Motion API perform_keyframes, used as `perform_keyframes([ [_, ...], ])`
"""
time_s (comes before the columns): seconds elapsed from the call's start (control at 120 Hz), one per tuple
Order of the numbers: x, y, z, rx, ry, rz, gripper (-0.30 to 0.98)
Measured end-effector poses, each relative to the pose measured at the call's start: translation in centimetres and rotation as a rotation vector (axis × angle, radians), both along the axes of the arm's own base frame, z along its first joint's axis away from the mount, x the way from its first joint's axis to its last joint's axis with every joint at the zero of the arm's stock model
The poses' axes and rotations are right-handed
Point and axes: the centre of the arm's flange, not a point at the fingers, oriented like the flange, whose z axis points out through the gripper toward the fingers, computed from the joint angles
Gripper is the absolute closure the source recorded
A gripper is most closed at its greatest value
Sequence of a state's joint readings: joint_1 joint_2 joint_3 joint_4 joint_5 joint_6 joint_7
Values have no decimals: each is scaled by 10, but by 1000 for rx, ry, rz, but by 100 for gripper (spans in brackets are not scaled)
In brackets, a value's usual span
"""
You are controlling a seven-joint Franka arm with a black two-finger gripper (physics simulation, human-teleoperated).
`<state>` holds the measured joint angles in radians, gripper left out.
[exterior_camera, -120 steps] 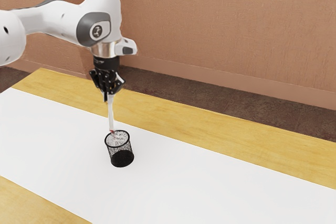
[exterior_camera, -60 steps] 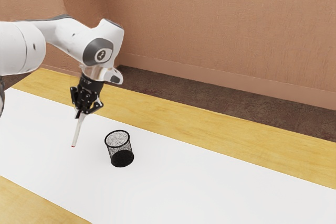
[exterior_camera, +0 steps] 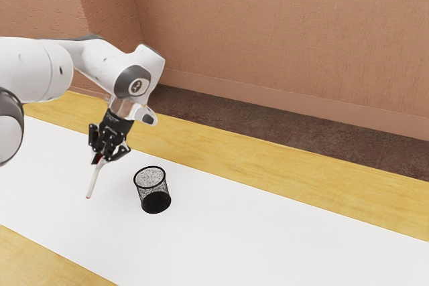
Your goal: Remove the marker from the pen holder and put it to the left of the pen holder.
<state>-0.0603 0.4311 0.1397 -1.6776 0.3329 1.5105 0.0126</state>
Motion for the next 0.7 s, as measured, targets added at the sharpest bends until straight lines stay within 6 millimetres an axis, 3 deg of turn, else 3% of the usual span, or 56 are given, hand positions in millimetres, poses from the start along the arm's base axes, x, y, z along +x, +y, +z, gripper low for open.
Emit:
perform_keyframes([
  [0.2, -1, -1, 3, -14, 7, -1, 26],
  [0.367, -3, -18, 37, -41, -42, -19, 12],
  [0.433, -8, -35, 89, -67, -127, -43, 9],
  [0.517, -43, -46, 212, -190, -371, -47, 6],
  [0.575, -58, -48, 273, -243, -512, -49, 4],
  [0.617, -61, -50, 289, -261, -558, -47, 4],
  [0.7, -61, -61, 292, -290, -578, -51, 2],
])
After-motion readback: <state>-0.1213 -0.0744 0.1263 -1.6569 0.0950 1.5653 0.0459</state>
